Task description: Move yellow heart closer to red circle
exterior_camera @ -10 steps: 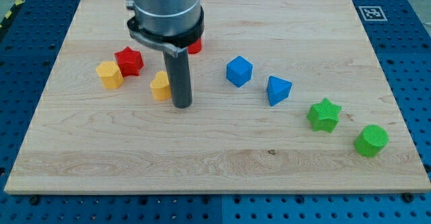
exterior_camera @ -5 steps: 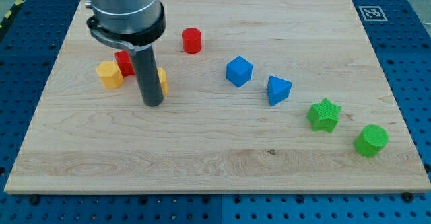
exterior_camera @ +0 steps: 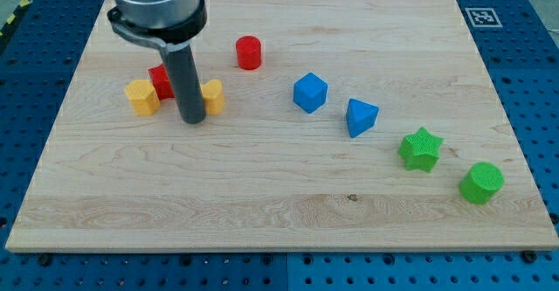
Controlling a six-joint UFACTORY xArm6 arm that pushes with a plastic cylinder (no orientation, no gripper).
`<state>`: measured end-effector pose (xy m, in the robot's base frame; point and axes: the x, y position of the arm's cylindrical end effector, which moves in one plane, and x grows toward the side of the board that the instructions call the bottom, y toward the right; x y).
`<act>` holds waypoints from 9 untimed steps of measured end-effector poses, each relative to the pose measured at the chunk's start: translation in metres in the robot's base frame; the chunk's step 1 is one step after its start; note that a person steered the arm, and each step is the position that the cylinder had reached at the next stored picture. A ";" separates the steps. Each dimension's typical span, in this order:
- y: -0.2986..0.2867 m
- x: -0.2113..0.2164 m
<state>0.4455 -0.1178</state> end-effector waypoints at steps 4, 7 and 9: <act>0.022 -0.046; 0.045 -0.051; 0.063 -0.062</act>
